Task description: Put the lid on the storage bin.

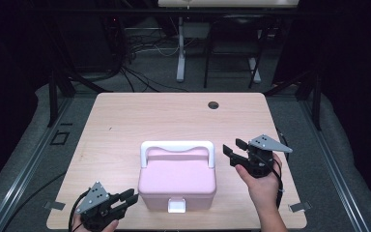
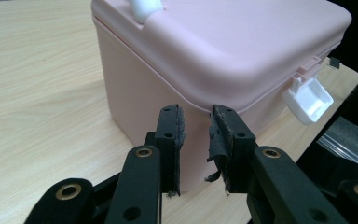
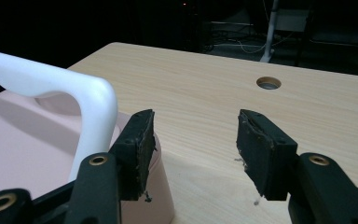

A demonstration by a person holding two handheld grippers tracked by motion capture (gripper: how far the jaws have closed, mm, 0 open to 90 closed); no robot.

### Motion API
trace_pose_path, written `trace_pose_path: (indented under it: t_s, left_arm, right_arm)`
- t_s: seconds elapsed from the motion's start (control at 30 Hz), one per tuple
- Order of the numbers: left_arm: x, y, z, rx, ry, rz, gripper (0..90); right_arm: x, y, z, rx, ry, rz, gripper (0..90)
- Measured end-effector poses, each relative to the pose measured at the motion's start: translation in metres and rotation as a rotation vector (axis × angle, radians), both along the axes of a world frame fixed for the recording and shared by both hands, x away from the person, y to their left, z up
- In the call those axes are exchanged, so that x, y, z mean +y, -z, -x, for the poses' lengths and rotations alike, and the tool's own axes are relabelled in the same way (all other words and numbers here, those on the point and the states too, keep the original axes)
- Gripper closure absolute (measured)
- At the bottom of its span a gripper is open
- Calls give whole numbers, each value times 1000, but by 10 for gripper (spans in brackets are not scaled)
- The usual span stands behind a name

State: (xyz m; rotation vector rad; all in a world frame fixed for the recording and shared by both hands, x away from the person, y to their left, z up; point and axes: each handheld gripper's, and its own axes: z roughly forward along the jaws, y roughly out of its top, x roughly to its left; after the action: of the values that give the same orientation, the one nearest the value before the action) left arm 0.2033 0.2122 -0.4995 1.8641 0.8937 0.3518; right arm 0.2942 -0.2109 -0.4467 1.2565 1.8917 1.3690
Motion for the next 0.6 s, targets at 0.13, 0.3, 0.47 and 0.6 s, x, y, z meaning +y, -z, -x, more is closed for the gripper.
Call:
trace_pose_path:
  t_s: [0.13,0.3,0.47,0.6]
  left_arm:
    - [2,0,-2,-5,-15,7,721]
    - [4,-1,-6,-8,-31,18,704]
    - [7,-4,-12,-8,-51,21,671]
    - [8,-6,-19,-14,-67,24,601]
  right_arm:
    - [0,0,0,0,0,1,459]
    - [0,0,0,1,1,2,459]
    - [-1,0,0,2,1,2,458]
    - [-1,1,0,3,3,2,457]
